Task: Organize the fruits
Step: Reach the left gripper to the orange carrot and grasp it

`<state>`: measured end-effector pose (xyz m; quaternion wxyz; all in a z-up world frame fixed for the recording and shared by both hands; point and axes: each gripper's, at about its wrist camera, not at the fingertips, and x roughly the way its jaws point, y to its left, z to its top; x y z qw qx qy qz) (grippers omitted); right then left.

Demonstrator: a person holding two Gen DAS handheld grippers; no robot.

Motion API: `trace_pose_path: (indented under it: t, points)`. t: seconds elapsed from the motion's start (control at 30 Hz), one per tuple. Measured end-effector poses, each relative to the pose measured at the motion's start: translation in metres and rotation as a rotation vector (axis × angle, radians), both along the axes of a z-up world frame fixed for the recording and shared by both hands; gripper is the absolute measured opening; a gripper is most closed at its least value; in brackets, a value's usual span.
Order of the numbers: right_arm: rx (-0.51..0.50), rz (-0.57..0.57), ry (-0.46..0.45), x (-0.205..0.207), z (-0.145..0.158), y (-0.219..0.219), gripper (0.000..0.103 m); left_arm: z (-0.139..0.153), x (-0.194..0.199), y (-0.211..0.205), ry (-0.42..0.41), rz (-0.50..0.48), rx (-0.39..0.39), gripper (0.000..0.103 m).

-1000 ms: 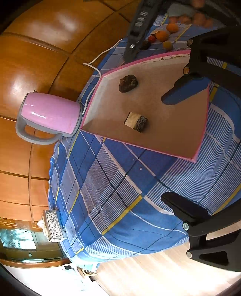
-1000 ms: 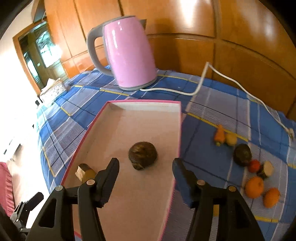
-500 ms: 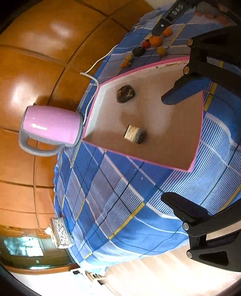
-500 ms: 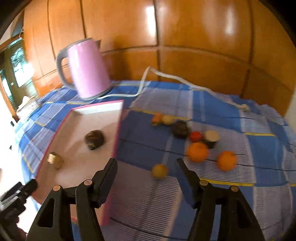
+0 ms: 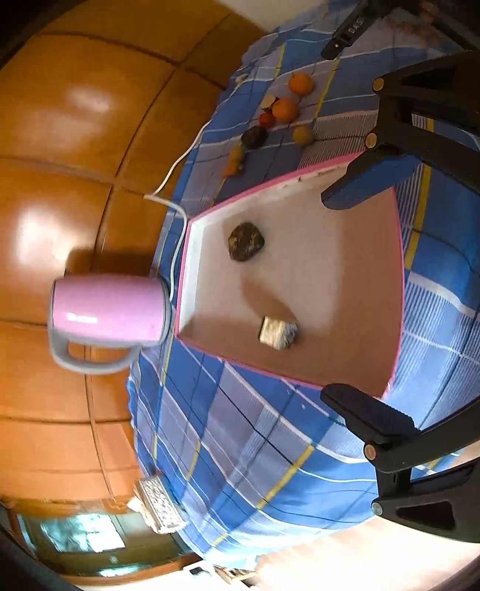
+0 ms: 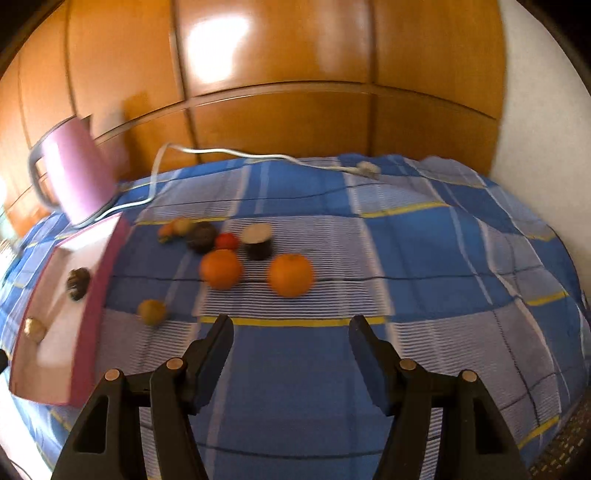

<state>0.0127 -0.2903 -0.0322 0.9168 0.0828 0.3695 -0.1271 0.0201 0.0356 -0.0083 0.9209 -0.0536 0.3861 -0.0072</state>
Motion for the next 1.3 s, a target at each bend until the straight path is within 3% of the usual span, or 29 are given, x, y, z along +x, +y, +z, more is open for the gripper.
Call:
trace_pose_path:
  t: [0.2,0.43,0.53,0.6,0.63,0.77,0.93,1.3]
  points:
    - [0.015,-0.095,0.014,-0.011,-0.012,-0.038,0.066,0.016,0.025,-0.029,-0.011,-0.105,0.014,0.086]
    - [0.05,-0.18,0.002,-0.014,-0.016,-0.076,0.066,0.031,0.085,-0.08,0.038,-0.279,-0.013,0.041]
    - [0.045,-0.179,-0.002,-0.013,-0.015,-0.081,0.066,0.027,0.116,-0.107,0.085,-0.338,-0.014,0.038]
    - [0.042,-0.174,-0.001,-0.011,-0.016,-0.085,0.066,0.019,0.14,-0.128,0.127,-0.38,0.029,0.036]
    - [0.041,-0.172,0.001,-0.01,-0.017,-0.087,0.066,0.014,0.149,-0.135,0.148,-0.388,0.042,0.029]
    - [0.058,-0.169,0.007,-0.006,-0.019,-0.096,0.066,-0.01,0.185,-0.164,0.216,-0.45,0.118,0.028]
    - [0.099,-0.177,0.003,-0.002,-0.02,-0.106,0.066,-0.035,0.214,-0.181,0.282,-0.488,0.156,0.029]
    - [0.196,-0.162,0.031,0.008,-0.031,-0.111,0.066,-0.057,0.243,-0.193,0.329,-0.558,0.16,0.033]
